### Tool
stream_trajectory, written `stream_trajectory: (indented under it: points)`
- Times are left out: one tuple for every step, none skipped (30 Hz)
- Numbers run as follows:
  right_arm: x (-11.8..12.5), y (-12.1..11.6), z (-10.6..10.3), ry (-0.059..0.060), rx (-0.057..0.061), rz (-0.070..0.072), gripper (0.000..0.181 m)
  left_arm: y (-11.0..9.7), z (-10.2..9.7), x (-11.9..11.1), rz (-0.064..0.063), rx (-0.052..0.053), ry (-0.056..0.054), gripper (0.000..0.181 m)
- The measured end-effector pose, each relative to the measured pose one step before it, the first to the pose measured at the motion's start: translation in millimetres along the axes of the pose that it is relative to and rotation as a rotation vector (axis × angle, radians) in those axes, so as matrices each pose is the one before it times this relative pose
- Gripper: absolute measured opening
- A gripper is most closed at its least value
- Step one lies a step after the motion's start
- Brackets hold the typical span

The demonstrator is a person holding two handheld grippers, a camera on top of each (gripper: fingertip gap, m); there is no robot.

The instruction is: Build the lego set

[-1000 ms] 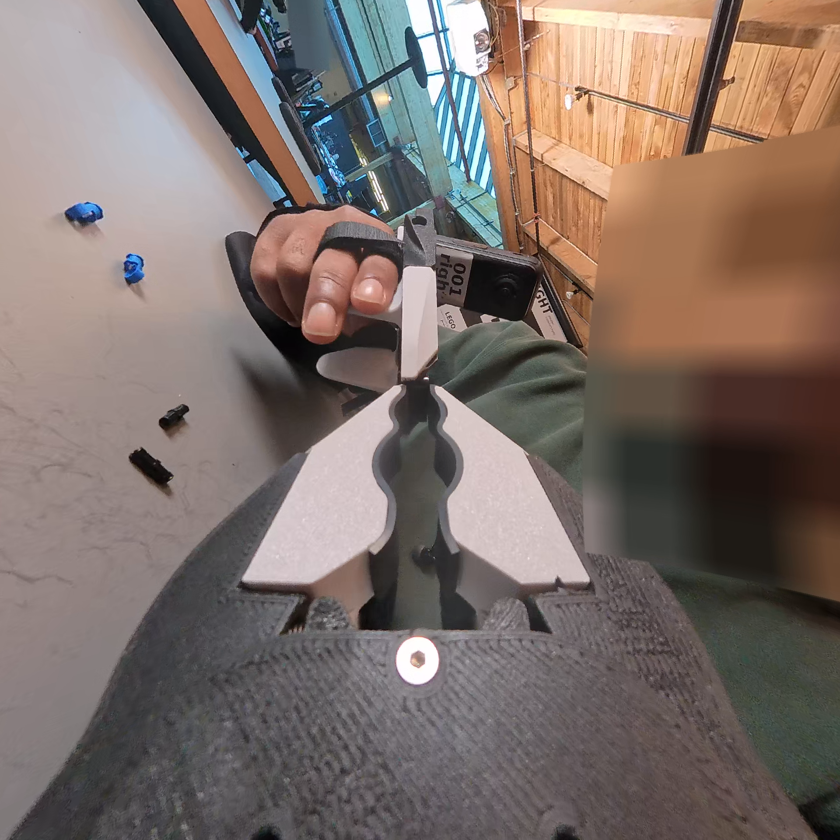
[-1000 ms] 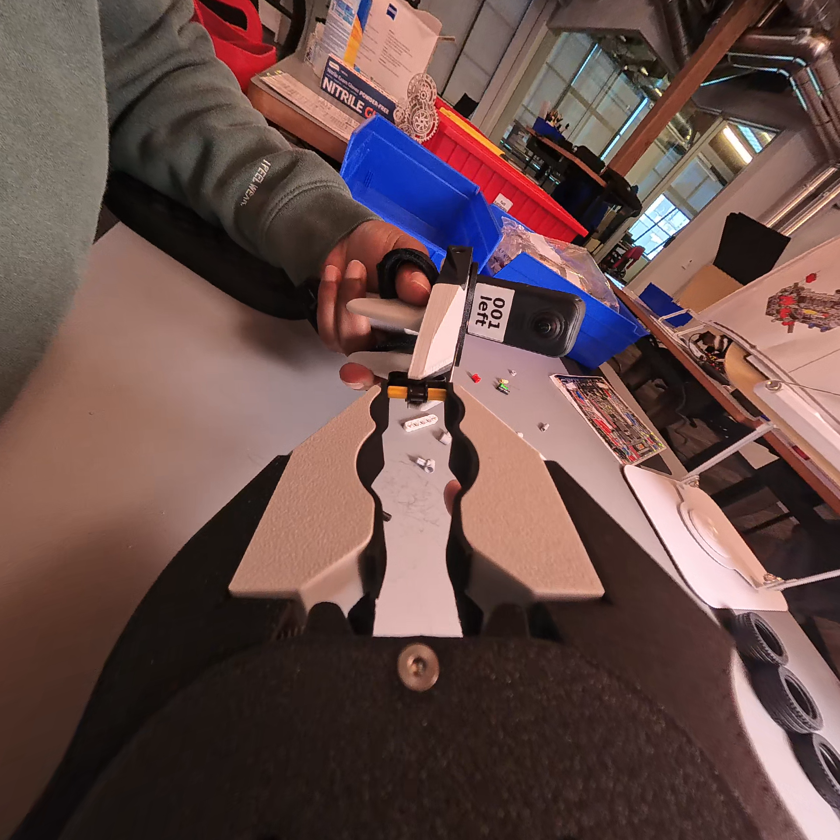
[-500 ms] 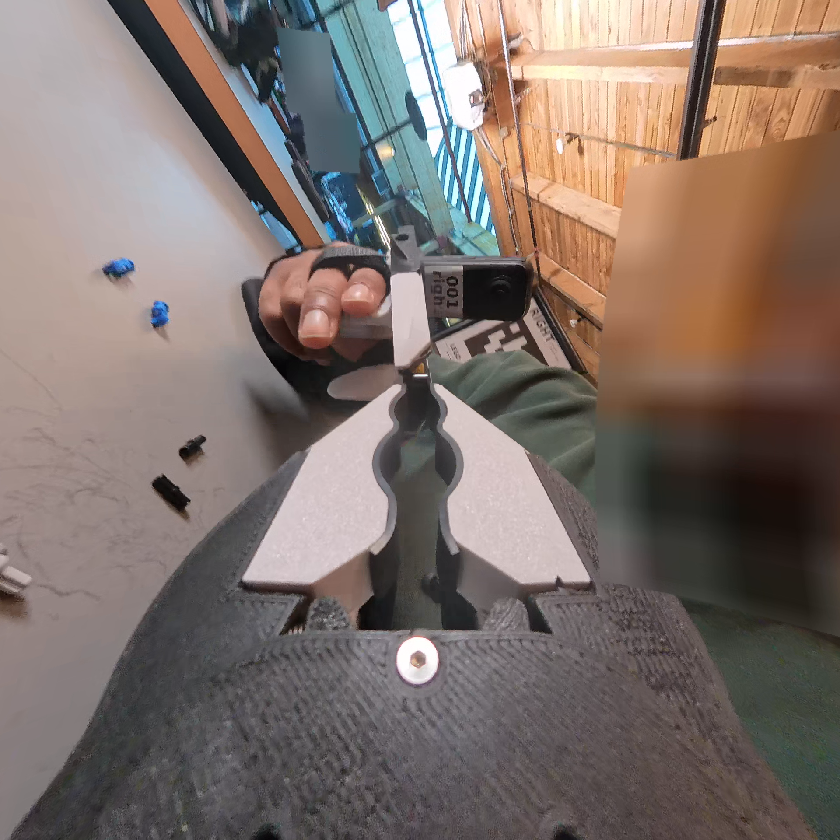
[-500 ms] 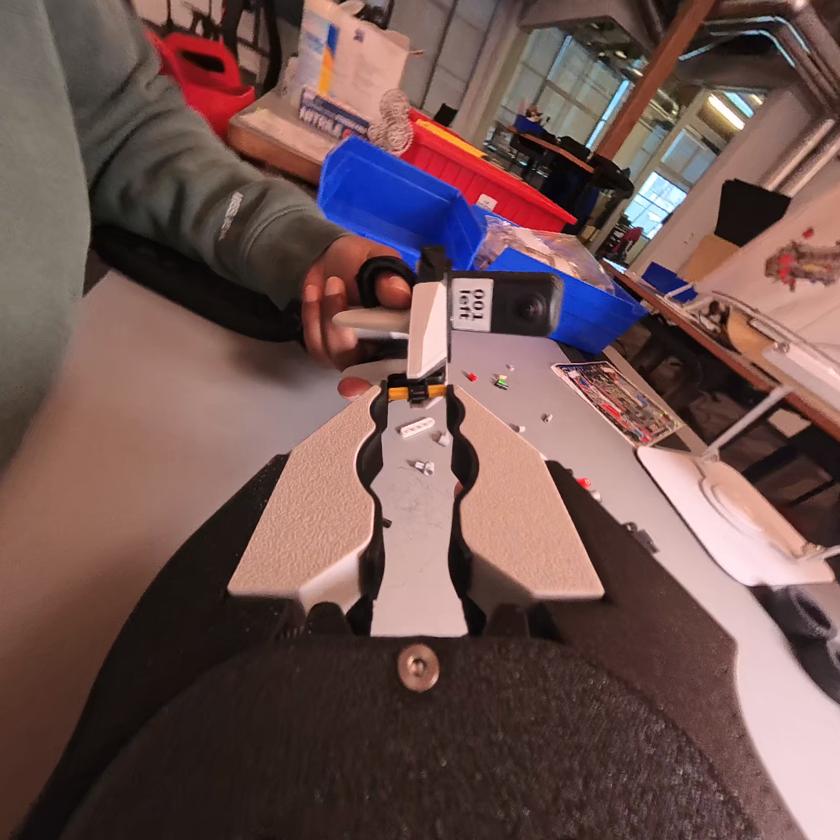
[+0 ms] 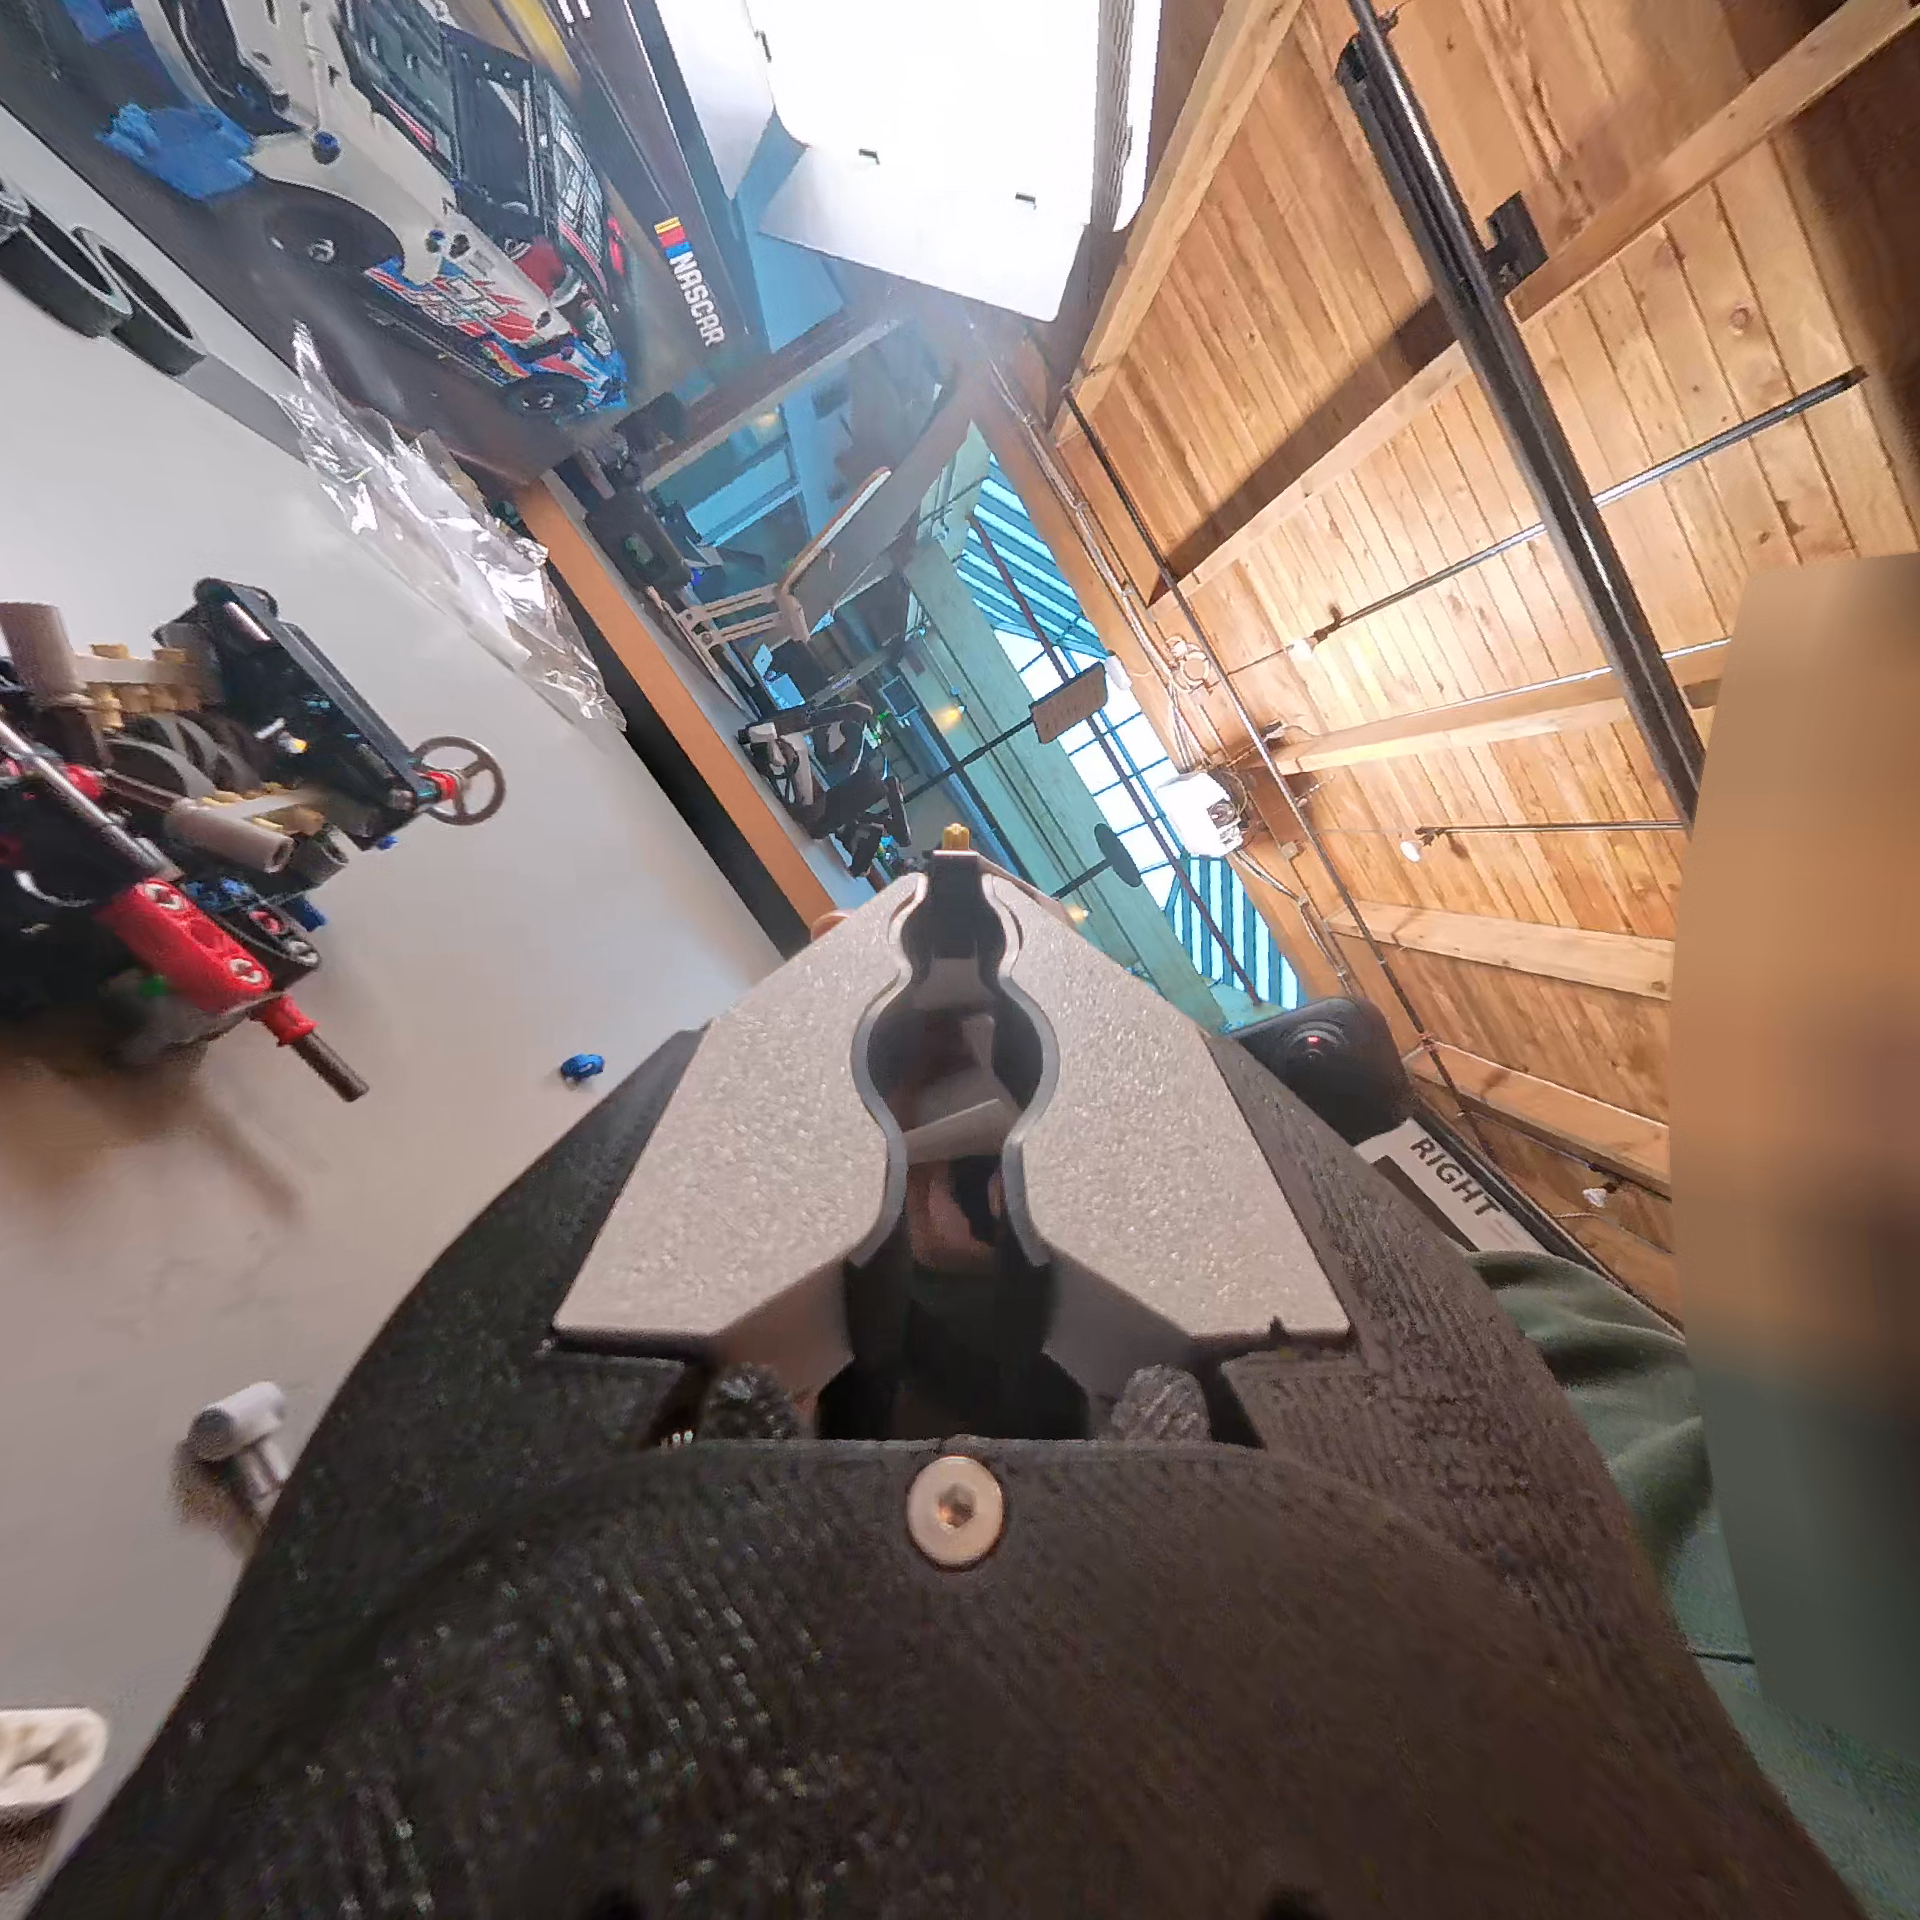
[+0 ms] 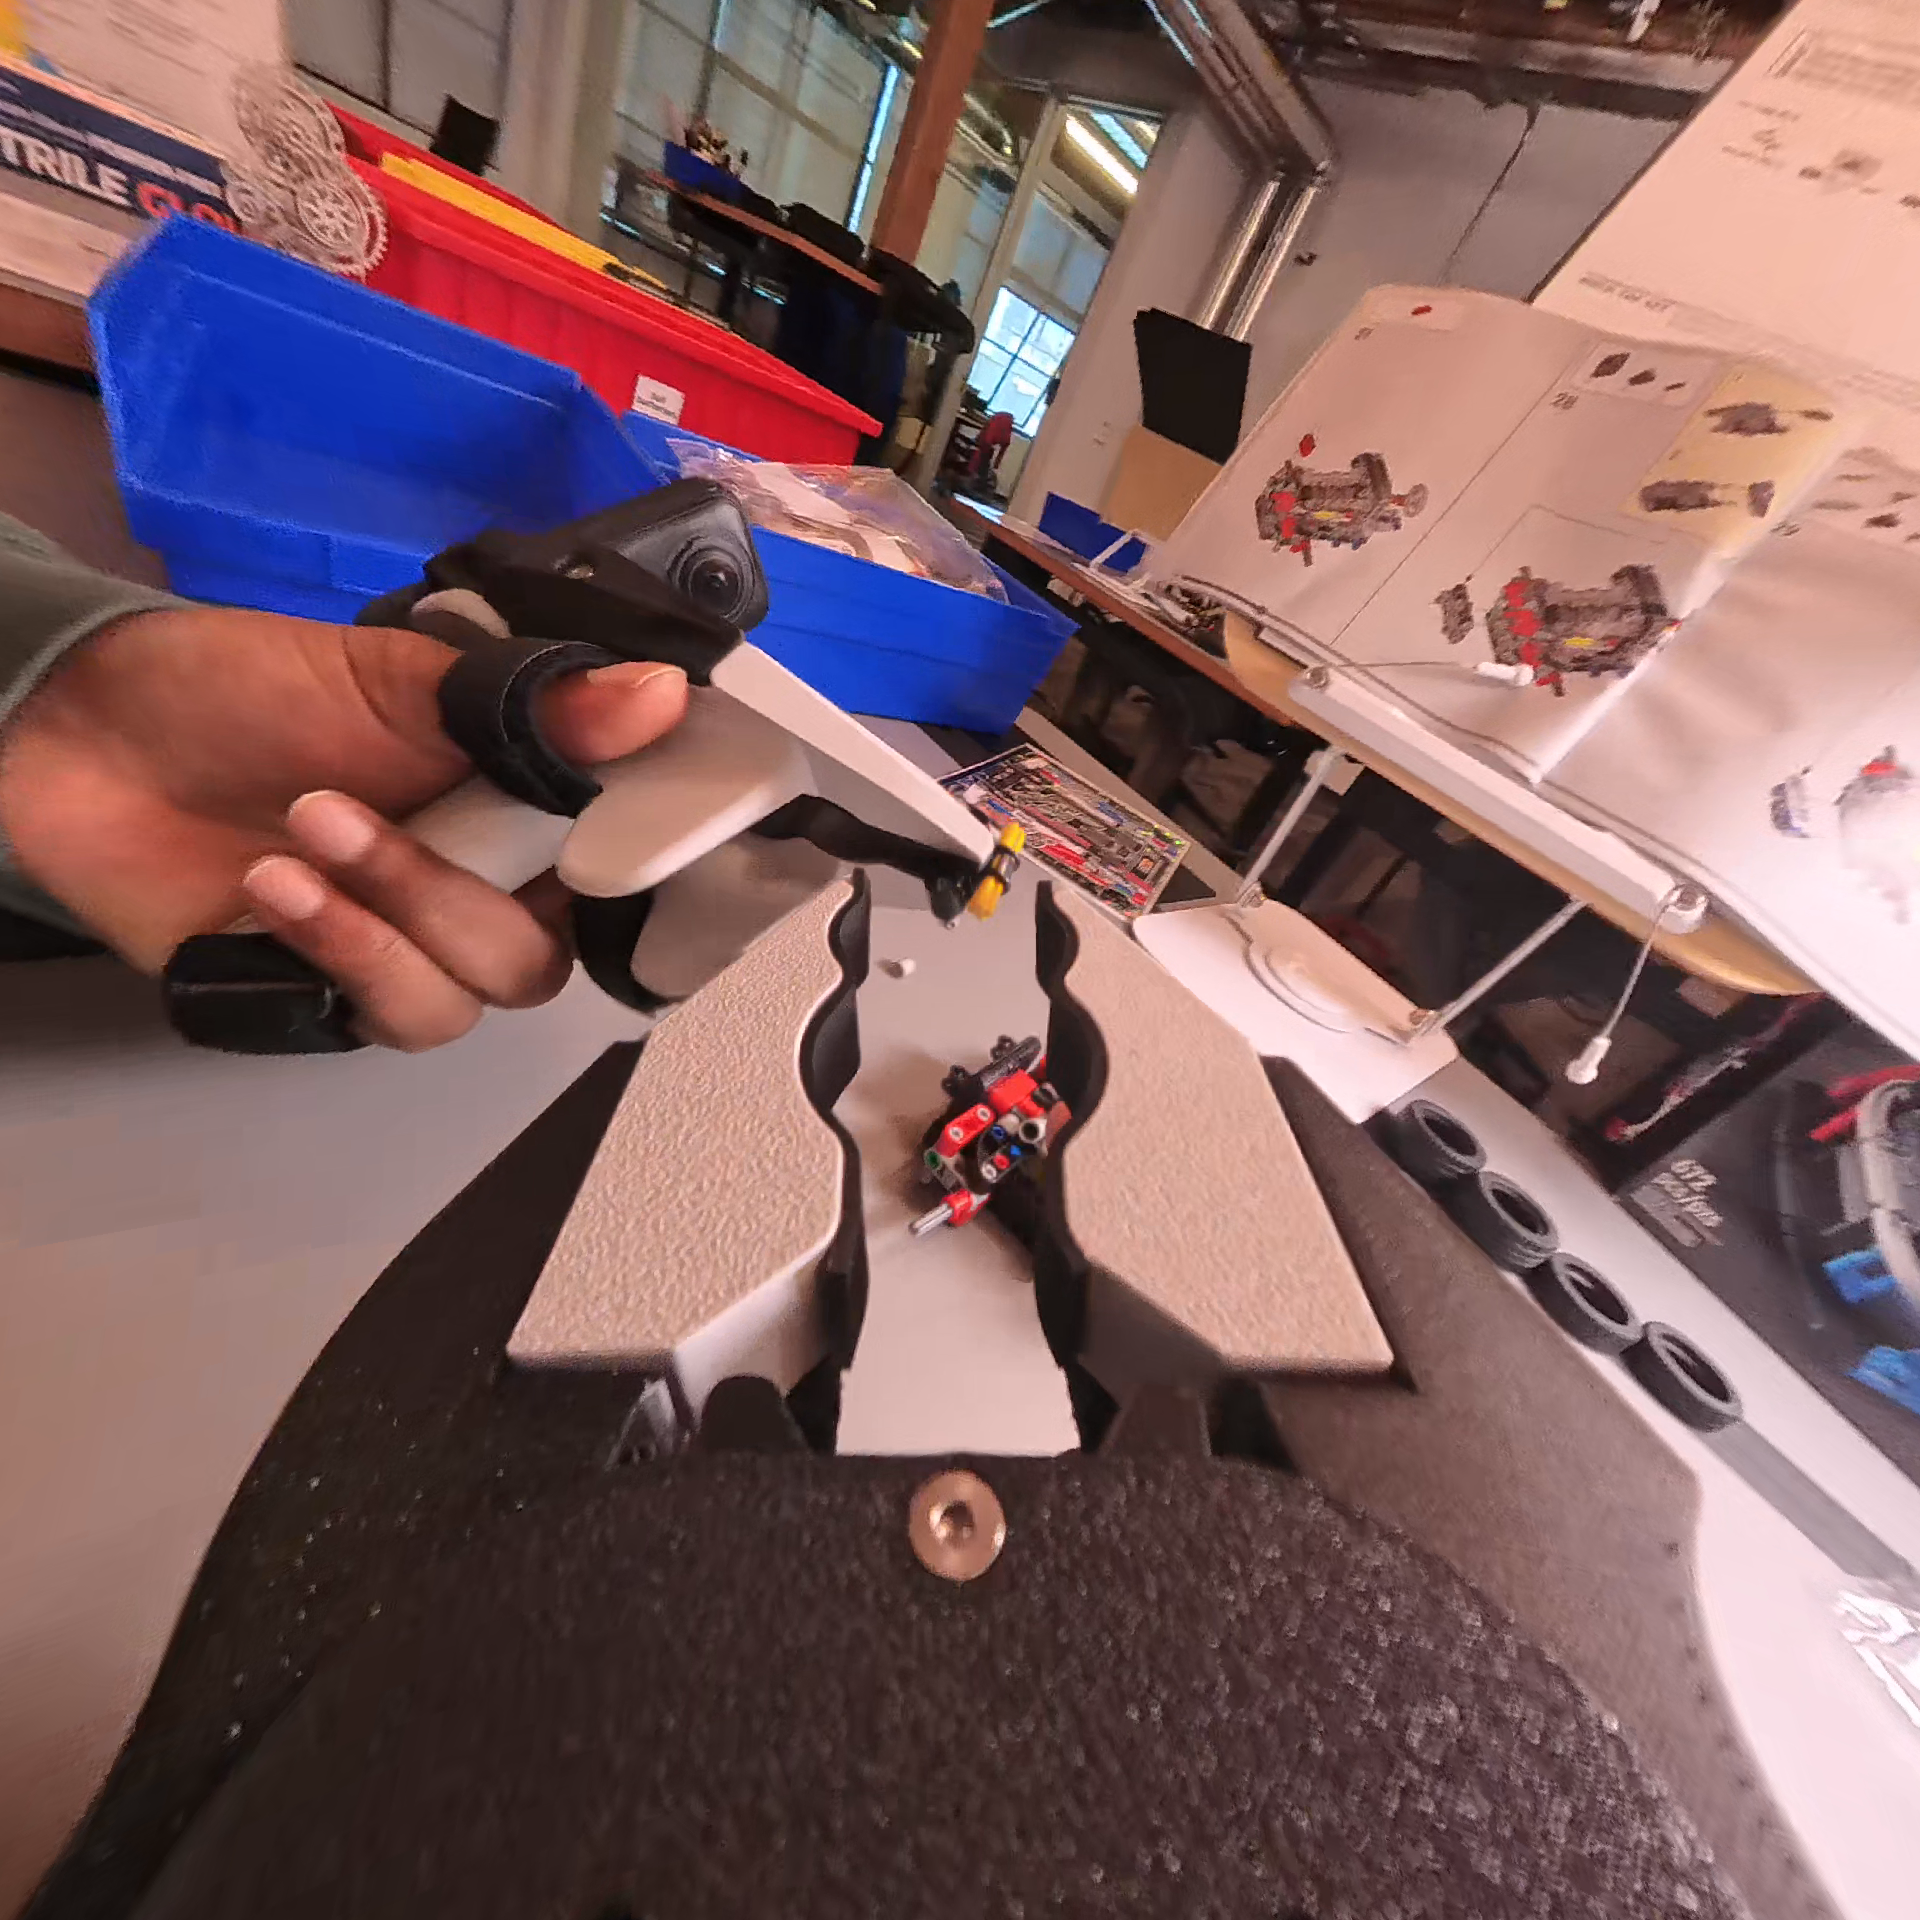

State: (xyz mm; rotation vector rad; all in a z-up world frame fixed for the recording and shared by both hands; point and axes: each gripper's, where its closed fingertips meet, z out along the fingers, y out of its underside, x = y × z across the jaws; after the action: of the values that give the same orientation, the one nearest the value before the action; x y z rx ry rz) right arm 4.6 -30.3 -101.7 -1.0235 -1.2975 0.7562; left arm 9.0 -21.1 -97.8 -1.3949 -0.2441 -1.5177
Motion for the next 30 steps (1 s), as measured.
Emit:
stream_trajectory:
  points:
    - [-1.02, -1.57, 0.79, 0.01, -0.0016, -0.0155, 0.028, 0.67, 1.07, 2.14, -0.0019, 0.0119, 0.0075, 0.005]
    - [0.86, -0.49, 0.49, 0.0185, -0.0052, -0.0118, 0.025, 0.16, 0.94, 3.24, 0.0004, 0.0105, 0.015, 0.004]
    - [0.9, -0.04, 0.18, 0.0144, -0.0053, -0.0131, 0.022, 0.86, 0.9, 2.98, -0.0014, 0.0021, 0.0149, 0.004]
    - [0.69, -1.17, -0.45, 0.0077, 0.0048, -0.0094, 0.021, 1.57, 0.76, 1.48, 0.0018, -0.0052, 0.0047, 0.004]
    - [1.19, -1.81, -0.84, 0.0083, 0.0106, -0.0072, 0.019, 1.6, 0.64, 1.28, 0.0075, -0.004, 0.0028, 0.005]
    - [1.49, -1.34, -1.04, 0.008, 0.0074, -0.0105, 0.016, 0.47, 0.48, 1.45, 0.0078, 0.0014, 0.0031, 0.005]
    - [0.04, -1.04, -0.73, -0.0014, 0.0069, -0.008, 0.016, 0.45, 0.29, 1.0, 0.0069, -0.0012, 0.0, 0.005]
    - [-0.19, -0.43, -0.72, -0.0034, 0.0051, -0.0021, 0.016, 0.5, 0.22, 0.63, 0.0086, -0.0055, -0.0005, 0.005]
    - [-0.33, -0.44, -0.63, -0.0076, 0.0062, -0.0016, 0.016, 0.54, 0.09, 0.66, 0.0093, -0.008, 0.0006, 0.004]
    - [-0.44, -0.6, -0.81, -0.0112, 0.0083, -0.0006, 0.016, 0.78, 0.1, 0.82, 0.009, -0.0092, 0.0025, 0.005]
    - [-0.48, -0.68, -0.91, -0.0144, 0.0096, 0.0028, 0.015, 0.81, 0.17, 0.76, 0.0082, -0.0106, 0.0019, 0.005]
    - [-0.69, -0.16, -0.93, -0.0172, 0.0083, 0.0068, 0.016, 1.07, 0.16, 0.31, 0.0085, -0.012, -0.0002, 0.005]
    - [-0.73, 0.01, -0.98, -0.0193, 0.0086, 0.0092, 0.015, 1.22, 0.22, 0.23, 0.0096, -0.0138, -0.001, 0.005]
    - [-0.82, 0.45, -0.98, -0.022, 0.0061, 0.0082, 0.015, 1.45, 0.07, -0.13, 0.0109, -0.0176, -0.003, 0.005]
    - [-1.05, 0.97, -1.01, -0.0258, 0.0024, 0.0045, 0.015, 1.86, -0.01, -0.55, 0.0138, -0.0233, -0.0045, 0.003]
    - [-1.29, 1.08, -1.51, -0.0279, 0.0024, 0.0, 0.015, 2.29, -0.02, -0.1, 0.0148, -0.0286, -0.0028, 0.004]
    - [-1.96, 0.7, -1.72, -0.0312, 0.0051, -0.0005, 0.015, 3.08, 0.03, 0.02, 0.0146, -0.0356, -0.0025, 0.004]
    - [-3.12, 1.53, -1.92, -0.0417, -0.0003, -0.0003, 0.015, 4.72, -0.11, -0.84, 0.0168, -0.0484, -0.008, 0.004]
    - [-4.22, 3.37, -2.0, -0.0521, -0.0115, 0.0028, 0.015, 5.99, -0.19, -2.07, 0.0156, -0.0618, -0.0168, 0.006]
    - [-5.2, 3.47, -2.04, -0.0551, -0.0101, 0.0065, 0.015, 5.96, -0.62, -1.47, 0.0173, -0.0629, -0.0157, 0.007]
    - [-5.66, 2.9, -2.06, -0.0517, -0.0046, 0.0075, 0.015, 5.94, -0.43, -0.62, 0.0201, -0.0597, -0.0117, 0.007]
    - [-5.35, 3.17, -1.55, -0.0443, -0.0086, 0.0047, 0.015, 6.05, -0.26, -0.98, 0.0205, -0.057, -0.0133, 0.007]
    - [-4.67, 3.45, -0.89, -0.0343, -0.0132, -0.0028, 0.015, 5.43, -0.36, -1.44, 0.023, -0.048, -0.016, 0.008]
    - [-4.34, 3.17, -0.42, -0.029, -0.0151, -0.0075, 0.015, 5.01, -0.33, -1.57, 0.0232, -0.0409, -0.0174, 0.009]
    - [-3.99, 2.3, -0.13, -0.0253, -0.0116, -0.0056, 0.015, 4.49, -0.17, -1.17, 0.0241, -0.0346, -0.014, 0.01]
    - [-3.52, 1.45, 0.13, -0.0206, -0.0075, -0.0012, 0.015, 3.31, 0.08, -0.04, 0.0238, -0.0237, -0.0072, 0.011]
    - [-2.59, 1.08, 0.35, -0.014, -0.0046, 0.0002, 0.015, 2.79, 0.22, 0.64, 0.0177, -0.0164, -0.0009, 0.009]
    - [-2.29, 1.33, 0.29, -0.0116, -0.0054, -0.002, 0.015, 2.86, 0.6, 0.06, 0.0062, -0.0173, -0.0013, 0.009]
    - [-2.28, 1.93, 0.22, -0.0124, -0.0082, -0.0031, 0.015, 2.91, 0.54, -0.34, 0.0007, -0.0167, 0.0001, 0.008]
    - [-1.62, 1.39, 0.19, -0.0076, -0.0055, -0.0027, 0.015, 1.8, 0.39, -0.22, -0.0023, -0.0093, 0.0023, 0.008]
